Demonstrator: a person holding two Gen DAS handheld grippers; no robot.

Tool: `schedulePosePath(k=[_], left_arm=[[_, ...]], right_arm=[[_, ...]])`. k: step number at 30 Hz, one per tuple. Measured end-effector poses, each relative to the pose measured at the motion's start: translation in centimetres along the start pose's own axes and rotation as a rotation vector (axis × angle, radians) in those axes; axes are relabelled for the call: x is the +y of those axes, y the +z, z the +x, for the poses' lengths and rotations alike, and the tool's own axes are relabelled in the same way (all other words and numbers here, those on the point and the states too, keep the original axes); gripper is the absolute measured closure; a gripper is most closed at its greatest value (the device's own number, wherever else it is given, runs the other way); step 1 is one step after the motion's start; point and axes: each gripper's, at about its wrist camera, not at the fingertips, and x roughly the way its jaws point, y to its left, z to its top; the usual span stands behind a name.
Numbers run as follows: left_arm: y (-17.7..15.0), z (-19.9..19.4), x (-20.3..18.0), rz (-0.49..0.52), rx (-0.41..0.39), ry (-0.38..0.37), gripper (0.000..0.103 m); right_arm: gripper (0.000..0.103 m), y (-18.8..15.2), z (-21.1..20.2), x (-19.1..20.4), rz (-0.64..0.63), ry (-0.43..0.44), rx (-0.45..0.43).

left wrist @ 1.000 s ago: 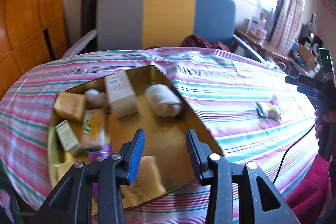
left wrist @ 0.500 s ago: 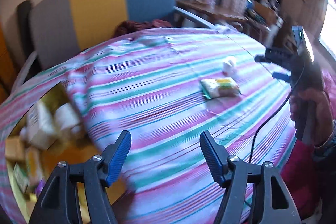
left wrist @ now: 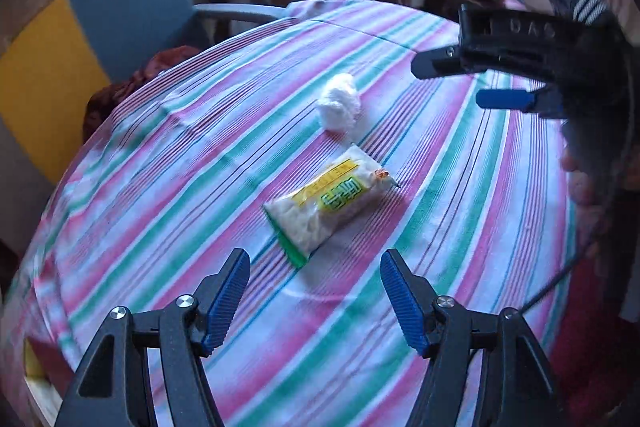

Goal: Organize objects
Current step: 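Move both grippers back to the WEIDAN bag and white ball, then grasp the WEIDAN snack bag with the left gripper while the right grasps the white ball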

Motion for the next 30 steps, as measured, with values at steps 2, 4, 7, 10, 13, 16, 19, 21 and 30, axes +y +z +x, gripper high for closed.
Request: schedulePosePath(k=[2,4,7,10,13,16,19,21,30], left_arm=[[0.7,1.1,-0.4,0.055,0.012,-0.008,0.033],[1.4,2.2,-0.7,0.096,0.024,-0.018,0.031],[2.2,3.6,-0.8,0.131,0.038,-0.040,0.030],[2.8,4.9,-0.7,0.160,0.057,-0.066,0.029],[3.2,6.0,-0.6,0.195,0.073,-0.082,0.029],[3.5,6.8,-0.3,0.200,0.084,-0.125,0.029],[3.5,7.4,-0.3,0.180,0.085,-0.140,0.033],[3.2,7.4,0.2,0.103,0.075,-0.175,0.054],[-1.3,4.3,1.4,-0.190,0.065,-0.054,0.062]], right_arm=[[0.011,0.0,0.1,-0.5,0.027,0.011,0.012],[0.011,0.0,0.1,-0.9,0.052,0.020,0.021],[0.011,0.0,0.5,-1.3,0.080,0.035,0.042],[0.011,-0.1,0.8,-1.4,0.093,0.049,0.062],[0.011,-0.1,0.9,-1.3,0.092,0.058,0.073],[0.011,-0.1,1.0,-1.3,0.093,0.064,0.082],[0.011,-0.2,1.2,-1.4,0.096,0.065,0.089],[0.011,-0.1,1.3,-1.5,0.097,0.061,0.092],[0.011,-0.1,1.3,-1.6,0.085,0.047,0.090]])
